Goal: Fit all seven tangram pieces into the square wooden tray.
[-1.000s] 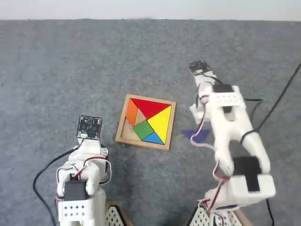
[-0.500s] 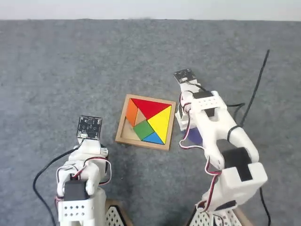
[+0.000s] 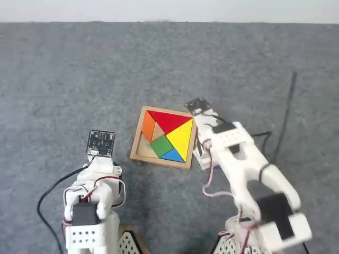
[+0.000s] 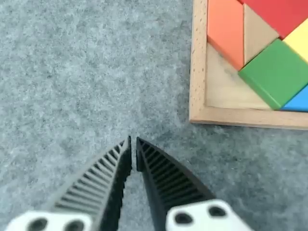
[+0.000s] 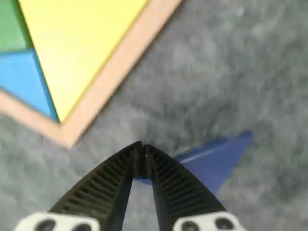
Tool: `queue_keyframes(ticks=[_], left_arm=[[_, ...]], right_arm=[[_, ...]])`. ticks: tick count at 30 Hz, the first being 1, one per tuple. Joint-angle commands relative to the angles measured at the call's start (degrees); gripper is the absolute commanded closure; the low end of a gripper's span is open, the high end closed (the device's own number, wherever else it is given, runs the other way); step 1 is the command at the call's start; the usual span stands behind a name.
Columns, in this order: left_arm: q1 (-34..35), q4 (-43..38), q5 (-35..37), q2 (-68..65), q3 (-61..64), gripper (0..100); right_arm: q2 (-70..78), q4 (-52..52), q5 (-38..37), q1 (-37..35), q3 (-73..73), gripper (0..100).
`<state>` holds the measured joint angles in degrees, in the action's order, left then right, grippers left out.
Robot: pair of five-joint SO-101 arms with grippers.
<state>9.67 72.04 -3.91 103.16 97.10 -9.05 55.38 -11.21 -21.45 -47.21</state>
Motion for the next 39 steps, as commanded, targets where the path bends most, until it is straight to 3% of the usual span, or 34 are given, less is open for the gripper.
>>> queue_keyframes(ticks=[1,10,17,23,29,34,39], left_arm=[[-0.4,0.2,-0.1,1.0,-0.6,98],[-0.4,0.2,-0.1,1.0,-0.6,98],[-0.4,0.2,-0.1,1.0,-0.6,98],[-0.4,0.2,-0.1,1.0,-0.6,98],[-0.4,0.2,-0.1,1.0,-0.6,98],[-0.4,0.2,-0.1,1.0,-0.6,98],[-0.4,0.2,-0.1,1.0,-0.6,98]], right_arm=[[-6.9,0.3,-2.1,-0.7,-3.5,99.1],[-16.0,2.2,0.8,8.6,-3.5,97.6],[-11.5,1.8,4.0,9.9,-3.6,76.9],[-6.5,-3.5,11.9,10.0,-3.6,81.6],[-1.9,-3.0,14.2,10.1,-3.4,81.8],[-1.9,-2.4,20.3,10.0,-3.4,81.8],[-1.9,0.9,20.3,10.0,-3.4,81.8]])
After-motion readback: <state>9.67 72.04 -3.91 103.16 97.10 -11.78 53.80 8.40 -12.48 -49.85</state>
